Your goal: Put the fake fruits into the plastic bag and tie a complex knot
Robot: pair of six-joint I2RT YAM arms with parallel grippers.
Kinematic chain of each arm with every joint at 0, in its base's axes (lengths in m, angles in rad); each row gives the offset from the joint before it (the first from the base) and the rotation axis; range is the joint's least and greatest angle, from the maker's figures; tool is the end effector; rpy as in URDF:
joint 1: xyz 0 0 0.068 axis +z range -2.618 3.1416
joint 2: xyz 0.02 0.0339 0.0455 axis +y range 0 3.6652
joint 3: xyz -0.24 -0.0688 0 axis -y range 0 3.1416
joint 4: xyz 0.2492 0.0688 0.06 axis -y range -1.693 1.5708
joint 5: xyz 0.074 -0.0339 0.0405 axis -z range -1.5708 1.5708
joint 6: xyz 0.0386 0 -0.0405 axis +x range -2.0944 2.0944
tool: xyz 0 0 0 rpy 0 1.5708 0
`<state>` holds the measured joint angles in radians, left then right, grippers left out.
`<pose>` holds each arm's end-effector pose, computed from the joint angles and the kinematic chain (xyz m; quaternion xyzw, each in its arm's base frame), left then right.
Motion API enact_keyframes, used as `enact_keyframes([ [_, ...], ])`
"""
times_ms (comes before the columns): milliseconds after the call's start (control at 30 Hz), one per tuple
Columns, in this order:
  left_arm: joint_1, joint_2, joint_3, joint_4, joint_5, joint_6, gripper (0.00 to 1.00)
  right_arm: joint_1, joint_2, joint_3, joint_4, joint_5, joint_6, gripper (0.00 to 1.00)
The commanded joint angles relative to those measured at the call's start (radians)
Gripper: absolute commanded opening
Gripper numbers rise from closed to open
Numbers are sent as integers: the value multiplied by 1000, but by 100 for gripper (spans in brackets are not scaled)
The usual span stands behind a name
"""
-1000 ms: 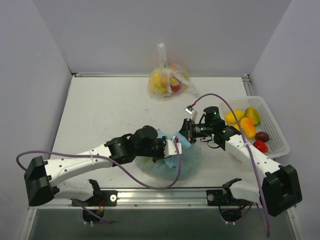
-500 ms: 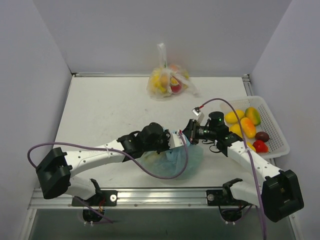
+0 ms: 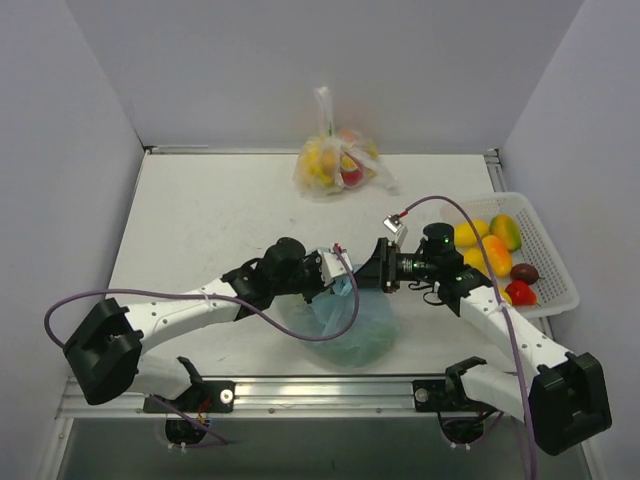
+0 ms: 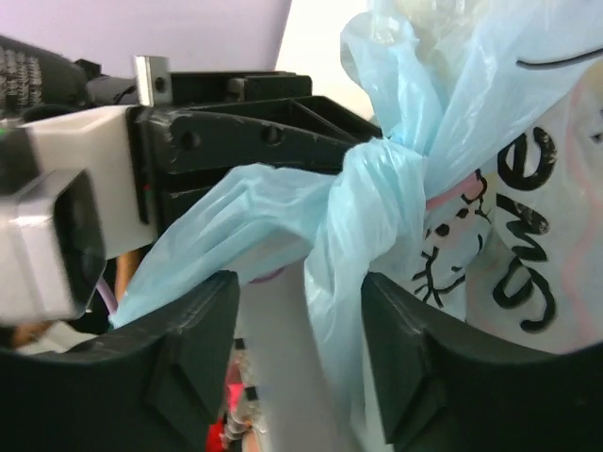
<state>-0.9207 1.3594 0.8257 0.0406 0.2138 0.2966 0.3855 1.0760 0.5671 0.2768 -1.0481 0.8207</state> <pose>0.1830 -0.2542 0.2202 0.5329 0.6688 -0.2438 0.4575 0.2132 0.1226 0.2342 -0.1566 0.7300 0.6279 0.2199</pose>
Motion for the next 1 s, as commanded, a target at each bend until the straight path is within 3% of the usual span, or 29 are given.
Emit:
enact_keyframes([
  [0,9,-60,-34,84,122,-77,0,-46,-88,166,-351,-99,-289,57],
  [100,20,-77,-46,88,141,-112,0,-109,-163,221,-499,-142,-445,63],
  [233,31,-89,-59,114,159,-175,0,-255,-189,257,-547,-202,-468,62],
  [300,33,-89,-66,122,185,-197,0,-315,-141,266,-547,-159,-495,48],
  [367,33,-92,-66,120,191,-209,0,-332,-58,269,-547,-109,-531,25],
  [433,34,-92,-63,116,193,-218,0,-318,1,272,-550,-76,-560,17],
  [633,31,-88,-48,81,214,-235,0,-162,160,280,-547,-18,-653,9],
  [967,23,-25,-54,171,206,-335,0,-30,193,206,-464,-75,-667,10],
])
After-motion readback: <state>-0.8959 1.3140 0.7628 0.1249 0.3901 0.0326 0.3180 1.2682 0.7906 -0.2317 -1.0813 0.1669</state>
